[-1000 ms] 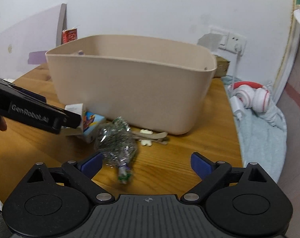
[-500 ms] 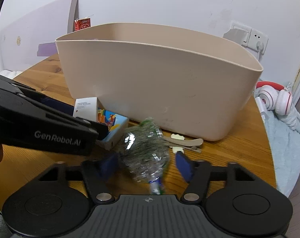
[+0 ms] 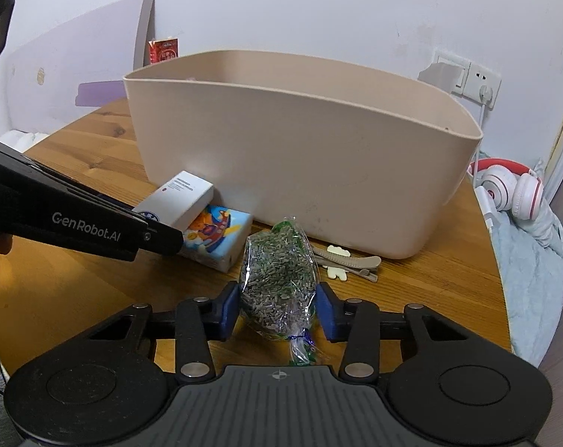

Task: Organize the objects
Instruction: 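Grasp the white box with the left tool while the right tool grasps the clear herb bag, then lower the white box and herb bag into the basket and open both tools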

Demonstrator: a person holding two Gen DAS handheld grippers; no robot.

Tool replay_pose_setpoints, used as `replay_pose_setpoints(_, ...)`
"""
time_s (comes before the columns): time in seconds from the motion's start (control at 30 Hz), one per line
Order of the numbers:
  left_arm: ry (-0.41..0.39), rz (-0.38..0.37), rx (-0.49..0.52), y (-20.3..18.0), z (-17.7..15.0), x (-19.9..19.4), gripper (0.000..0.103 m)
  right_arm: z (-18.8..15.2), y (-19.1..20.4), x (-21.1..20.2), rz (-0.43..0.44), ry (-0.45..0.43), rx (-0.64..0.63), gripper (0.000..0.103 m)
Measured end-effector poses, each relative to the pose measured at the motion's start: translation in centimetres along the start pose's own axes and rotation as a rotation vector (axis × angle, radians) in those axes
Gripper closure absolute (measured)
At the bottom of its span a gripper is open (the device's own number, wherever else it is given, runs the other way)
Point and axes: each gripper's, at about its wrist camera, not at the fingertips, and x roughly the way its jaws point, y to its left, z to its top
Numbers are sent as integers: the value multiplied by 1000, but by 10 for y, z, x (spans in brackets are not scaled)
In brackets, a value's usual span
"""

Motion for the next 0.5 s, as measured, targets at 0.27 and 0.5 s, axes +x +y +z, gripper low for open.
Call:
replay_pose_setpoints(0.27,-34,-21,6,-1,-2,-20,75,1,0,-23,-14,-36,2,65)
replay_pose_setpoints(0.5,-88,-25,17,2,-3,-45,75,4,-5,-50,-37,-86,3,65)
